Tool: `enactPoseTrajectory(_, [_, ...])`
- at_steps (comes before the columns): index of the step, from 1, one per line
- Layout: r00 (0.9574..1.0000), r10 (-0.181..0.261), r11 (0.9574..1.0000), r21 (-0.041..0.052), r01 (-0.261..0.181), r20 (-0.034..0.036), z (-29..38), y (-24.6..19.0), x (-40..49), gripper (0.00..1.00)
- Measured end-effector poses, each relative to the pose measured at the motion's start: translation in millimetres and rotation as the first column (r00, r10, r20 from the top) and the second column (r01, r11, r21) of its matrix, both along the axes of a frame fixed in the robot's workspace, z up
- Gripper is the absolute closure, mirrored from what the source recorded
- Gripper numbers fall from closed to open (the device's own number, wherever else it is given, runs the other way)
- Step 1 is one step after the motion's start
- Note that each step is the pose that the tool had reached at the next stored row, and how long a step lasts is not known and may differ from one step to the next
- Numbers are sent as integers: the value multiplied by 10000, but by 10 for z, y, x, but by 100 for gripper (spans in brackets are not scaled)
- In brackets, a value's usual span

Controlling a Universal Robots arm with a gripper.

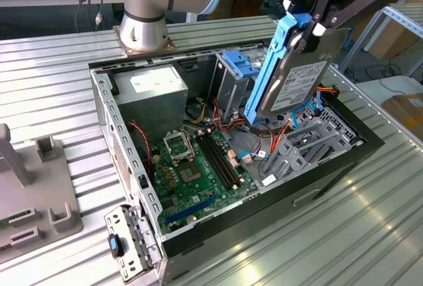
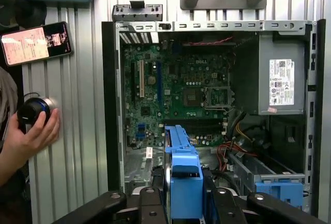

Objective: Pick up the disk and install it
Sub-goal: 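Pick up the disk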

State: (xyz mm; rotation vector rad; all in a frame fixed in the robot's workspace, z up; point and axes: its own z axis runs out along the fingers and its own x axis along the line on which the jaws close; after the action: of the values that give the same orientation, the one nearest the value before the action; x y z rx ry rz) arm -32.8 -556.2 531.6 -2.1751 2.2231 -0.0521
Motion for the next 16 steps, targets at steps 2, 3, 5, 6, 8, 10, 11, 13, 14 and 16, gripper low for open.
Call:
enactPoseTrajectory(2, [10000,-1,10000,1,1,-3,-2,0,122,63])
enactPoseTrajectory(3, [10000,0,10000,1,0,-8,-4,0,203,63])
enactPoseTrajectory(5, [10000,-1,10000,0,1,-14,-5,0,300,63])
enactPoseTrajectory(6, [10000,0,10000,0,0,-17,-6,0,377,63])
enactPoseTrajectory(8, [10000,1,10000,-1,-1,-21,-6,0,432,63])
enactPoseTrajectory(10, [10000,-2,10000,1,2,-20,-7,-4,434,63])
enactPoseTrajectory(11, [10000,0,10000,1,0,-20,-7,-27,440,63])
enactPoseTrajectory(13, [10000,-2,10000,0,2,-21,-7,-110,457,63])
enactPoseTrajectory(14, [10000,-3,10000,2,3,-19,-8,-133,461,63])
enactPoseTrajectory(16, [10000,-5,10000,-1,5,-21,-6,-213,479,63])
